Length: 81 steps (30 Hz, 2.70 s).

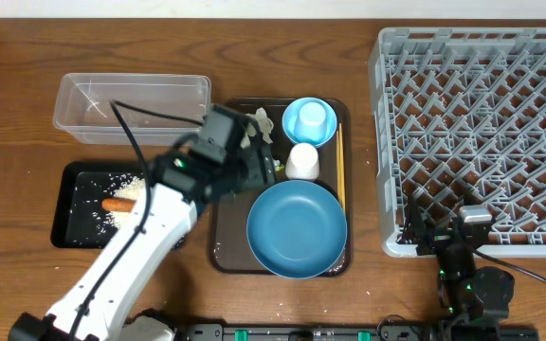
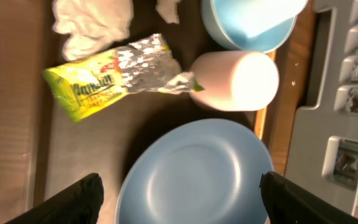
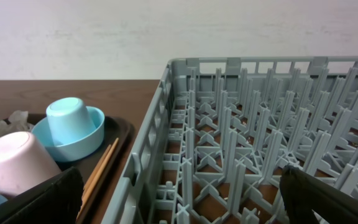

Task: Sort waste into correct bins and load items into the dishwasher rack
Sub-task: 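Move the left gripper right over the yellow snack wrapper on the brown tray, then lower the left gripper and pinch the yellow wrapper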

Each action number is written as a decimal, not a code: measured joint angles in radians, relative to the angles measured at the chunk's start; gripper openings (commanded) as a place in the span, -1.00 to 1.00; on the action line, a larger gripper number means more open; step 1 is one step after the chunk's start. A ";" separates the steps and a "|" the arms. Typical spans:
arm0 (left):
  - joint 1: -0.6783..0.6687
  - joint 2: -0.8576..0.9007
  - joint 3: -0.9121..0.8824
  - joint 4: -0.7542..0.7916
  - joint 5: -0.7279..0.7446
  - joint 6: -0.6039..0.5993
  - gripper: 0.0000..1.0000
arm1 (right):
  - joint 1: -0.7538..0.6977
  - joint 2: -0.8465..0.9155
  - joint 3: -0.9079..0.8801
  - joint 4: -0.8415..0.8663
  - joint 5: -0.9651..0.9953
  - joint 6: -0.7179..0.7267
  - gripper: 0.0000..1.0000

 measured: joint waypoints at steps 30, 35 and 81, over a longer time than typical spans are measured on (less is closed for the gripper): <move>0.031 0.540 0.195 0.089 -0.005 -0.210 0.54 | 0.000 0.000 0.000 0.000 0.000 0.000 0.99; 0.023 0.567 0.195 0.089 -0.004 -0.258 0.02 | 0.000 0.000 0.000 0.000 0.000 0.000 0.98; 0.014 0.495 0.187 0.006 0.027 -0.473 0.42 | 0.000 0.000 0.000 0.000 0.000 0.000 0.98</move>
